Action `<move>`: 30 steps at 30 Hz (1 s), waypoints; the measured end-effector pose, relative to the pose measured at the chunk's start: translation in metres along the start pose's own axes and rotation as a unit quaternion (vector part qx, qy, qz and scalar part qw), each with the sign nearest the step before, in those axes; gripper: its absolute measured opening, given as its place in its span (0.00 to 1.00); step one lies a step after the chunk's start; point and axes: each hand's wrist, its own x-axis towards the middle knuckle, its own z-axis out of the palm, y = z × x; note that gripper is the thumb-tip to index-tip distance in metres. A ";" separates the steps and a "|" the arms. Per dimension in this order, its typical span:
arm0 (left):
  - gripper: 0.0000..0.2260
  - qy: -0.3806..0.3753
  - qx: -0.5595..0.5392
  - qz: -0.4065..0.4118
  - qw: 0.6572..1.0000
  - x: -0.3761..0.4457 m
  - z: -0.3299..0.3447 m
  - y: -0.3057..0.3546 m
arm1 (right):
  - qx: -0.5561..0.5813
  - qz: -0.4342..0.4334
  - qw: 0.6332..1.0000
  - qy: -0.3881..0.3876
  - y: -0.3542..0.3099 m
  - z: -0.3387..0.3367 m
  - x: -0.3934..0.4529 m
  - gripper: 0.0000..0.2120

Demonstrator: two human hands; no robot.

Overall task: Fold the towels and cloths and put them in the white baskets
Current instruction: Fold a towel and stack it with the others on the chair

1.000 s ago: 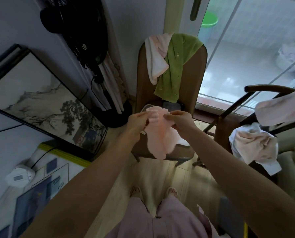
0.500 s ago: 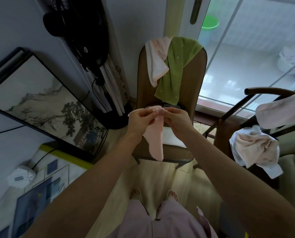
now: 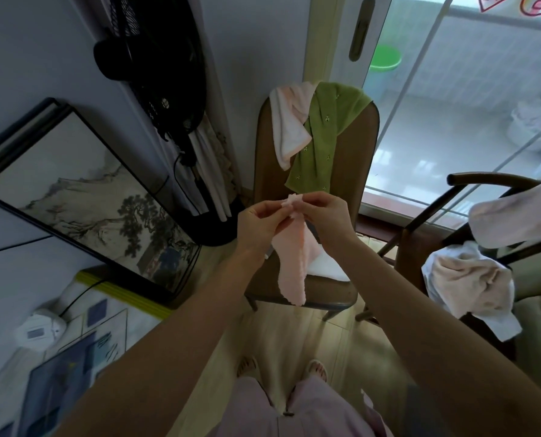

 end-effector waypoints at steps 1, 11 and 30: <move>0.05 -0.004 0.004 0.003 1.000 -0.001 -0.001 0.001 | 0.005 0.009 1.000 -0.001 -0.001 -0.001 -0.001 0.04; 0.04 0.038 0.038 0.007 0.999 0.004 -0.005 0.007 | -0.033 -0.020 0.999 0.022 -0.011 -0.008 -0.004 0.06; 0.04 -0.048 0.000 0.020 0.999 0.008 -0.006 0.017 | -0.052 -0.062 0.996 -0.029 -0.018 -0.009 -0.003 0.05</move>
